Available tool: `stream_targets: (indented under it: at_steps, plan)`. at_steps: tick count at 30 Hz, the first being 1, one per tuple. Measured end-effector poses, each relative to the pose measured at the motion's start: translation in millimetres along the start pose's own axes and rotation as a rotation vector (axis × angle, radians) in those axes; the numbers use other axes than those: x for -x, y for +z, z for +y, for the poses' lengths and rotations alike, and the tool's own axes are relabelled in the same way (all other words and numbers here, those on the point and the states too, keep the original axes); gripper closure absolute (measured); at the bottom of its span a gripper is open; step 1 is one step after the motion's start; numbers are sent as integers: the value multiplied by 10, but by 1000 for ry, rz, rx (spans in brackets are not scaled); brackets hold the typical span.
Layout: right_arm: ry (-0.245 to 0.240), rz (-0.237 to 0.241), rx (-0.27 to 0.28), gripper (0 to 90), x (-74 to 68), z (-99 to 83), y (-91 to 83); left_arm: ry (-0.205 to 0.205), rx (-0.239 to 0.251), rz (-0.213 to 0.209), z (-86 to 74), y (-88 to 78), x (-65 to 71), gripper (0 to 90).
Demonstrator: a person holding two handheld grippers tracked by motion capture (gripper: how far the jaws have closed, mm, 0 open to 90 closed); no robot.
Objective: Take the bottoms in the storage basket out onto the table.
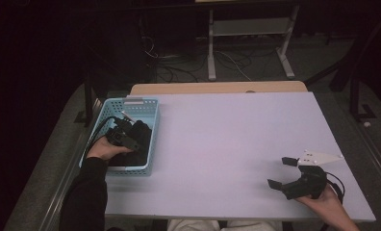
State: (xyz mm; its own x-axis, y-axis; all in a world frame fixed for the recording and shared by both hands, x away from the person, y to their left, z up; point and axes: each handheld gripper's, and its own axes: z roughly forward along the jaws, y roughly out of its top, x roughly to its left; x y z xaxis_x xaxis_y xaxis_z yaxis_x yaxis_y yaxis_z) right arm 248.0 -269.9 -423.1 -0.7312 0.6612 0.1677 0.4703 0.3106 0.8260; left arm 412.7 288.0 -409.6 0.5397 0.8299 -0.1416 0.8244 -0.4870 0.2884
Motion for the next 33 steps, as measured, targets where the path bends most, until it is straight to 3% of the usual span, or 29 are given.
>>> stream_targets:
  at_steps: [7, 8, 11, 12, 13, 14, 16, 17, 18, 22, 24, 25, 28, 29, 33]
  plan:
    - [-1, 4, -3, 0, -5, -1, 6, 10, -25, 38, 19, 55, 14, 7]
    - [0, 4, -4, 0, -4, -1, 5, 22, -27, 68, 25, 47, 36, 51]
    - [-1, 4, -3, 0, -5, -1, 5, 21, -10, 65, 26, 23, 44, 177]
    - [0, 5, -3, 0, -6, 0, 6, 21, -3, 62, 25, 10, 46, 177]
    - [-1, 6, -3, 0, -9, 0, 7, 20, 3, 53, 21, -3, 47, 287]
    - [-1, 6, -3, 0, -9, 0, 7, 25, 8, 41, 15, -15, 47, 287]
    - [-1, 6, -3, 0, -11, 0, 6, 28, 16, 31, 0, -38, 48, 371]
    - [-1, 6, -3, 0, -11, 0, 5, 22, 24, 19, -8, -53, 45, 498]
    - [-1, 6, -3, 0, -11, 0, 5, 19, 25, -3, -16, -67, 36, 498]
    - [0, 5, -4, 0, -9, 1, 8, -17, 36, -36, -42, -92, -9, 667]
    - [0, 4, -3, 0, -7, 1, 9, -59, 47, -80, -52, -109, -56, 693]
    - [0, 4, -3, 0, -7, 1, 9, -59, 47, -80, -52, -109, -56, 702]
    - [1, 3, -1, 0, -2, 1, 7, -131, 93, -128, -90, -164, -129, 729]
    - [1, 3, -1, 0, -2, 1, 7, -131, 93, -128, -90, -164, -129, 734]
    - [5, -1, 8, 0, 12, 3, -7, -187, 175, -159, -174, -266, -168, 743]
